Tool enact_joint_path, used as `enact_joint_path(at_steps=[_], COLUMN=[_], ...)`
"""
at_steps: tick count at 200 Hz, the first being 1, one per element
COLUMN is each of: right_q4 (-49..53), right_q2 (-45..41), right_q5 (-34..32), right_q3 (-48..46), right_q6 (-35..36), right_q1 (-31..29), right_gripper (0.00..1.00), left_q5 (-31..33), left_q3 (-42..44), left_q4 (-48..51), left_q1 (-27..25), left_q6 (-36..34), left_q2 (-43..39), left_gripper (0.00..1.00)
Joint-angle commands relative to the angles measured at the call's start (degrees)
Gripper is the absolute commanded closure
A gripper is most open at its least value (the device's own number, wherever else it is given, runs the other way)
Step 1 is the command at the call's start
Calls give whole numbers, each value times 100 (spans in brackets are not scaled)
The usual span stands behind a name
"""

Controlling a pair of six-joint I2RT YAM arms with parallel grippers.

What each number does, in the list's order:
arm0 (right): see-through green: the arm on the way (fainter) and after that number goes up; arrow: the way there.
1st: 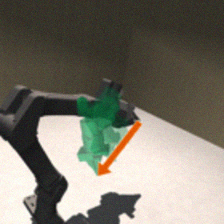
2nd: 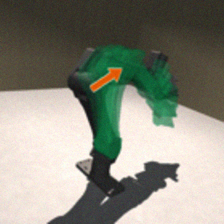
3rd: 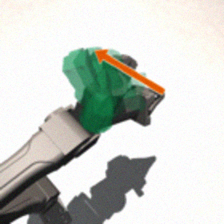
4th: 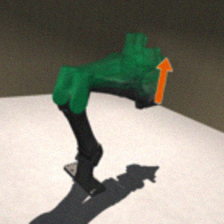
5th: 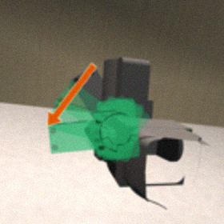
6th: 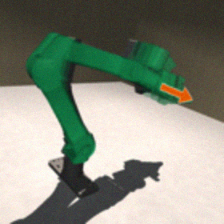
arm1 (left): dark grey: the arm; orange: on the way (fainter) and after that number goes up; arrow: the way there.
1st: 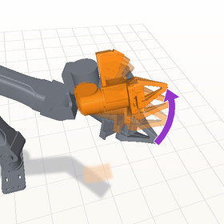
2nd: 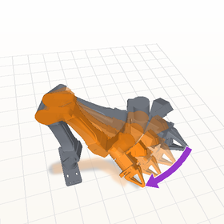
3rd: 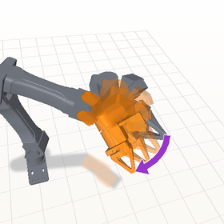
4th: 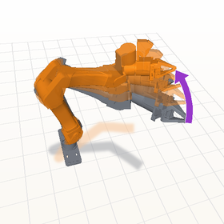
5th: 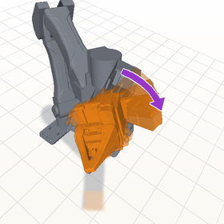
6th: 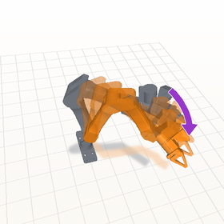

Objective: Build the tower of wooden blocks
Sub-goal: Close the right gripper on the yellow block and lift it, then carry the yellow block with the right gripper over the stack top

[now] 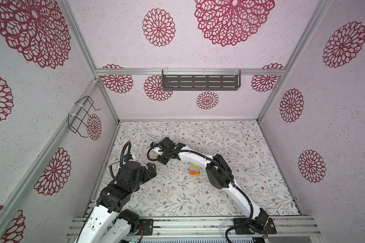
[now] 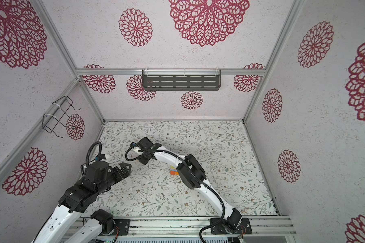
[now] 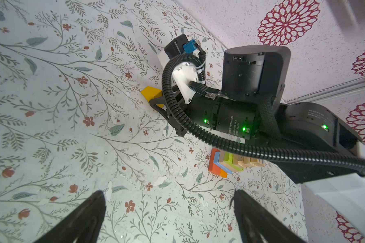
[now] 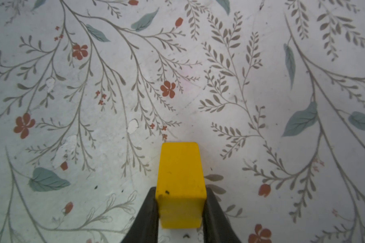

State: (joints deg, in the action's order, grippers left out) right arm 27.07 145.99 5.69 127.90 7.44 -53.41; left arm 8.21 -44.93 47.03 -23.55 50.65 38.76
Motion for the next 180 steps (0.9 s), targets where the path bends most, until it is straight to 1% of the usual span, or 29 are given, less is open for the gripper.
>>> enact_joint_path(at_steps=[1, 52, 90, 154, 180], right_q4=[18, 213, 520, 561, 859], right_q2=[-1011, -2287, -3185, -4760, -5099], right_q5=[-392, -870, -1077, -834, -716], right_q3=[-124, -963, -1573, -3190, -3521], right_q6=[-236, -321, -480, -724, -734], right_q1=[-29, 11, 180, 700, 810], right_gripper=[88, 87, 87, 86, 86], left_q5=[270, 460, 518, 385, 14], left_q3=[-412, -940, -1283, -1554, -1455], left_q4=[379, 499, 407, -40, -514], left_q1=[35, 38, 36, 35, 35], left_q6=[-289, -531, -650, -755, -678], left_q2=[269, 434, 969, 1744, 2027], left_gripper=[3, 3, 3, 3, 3])
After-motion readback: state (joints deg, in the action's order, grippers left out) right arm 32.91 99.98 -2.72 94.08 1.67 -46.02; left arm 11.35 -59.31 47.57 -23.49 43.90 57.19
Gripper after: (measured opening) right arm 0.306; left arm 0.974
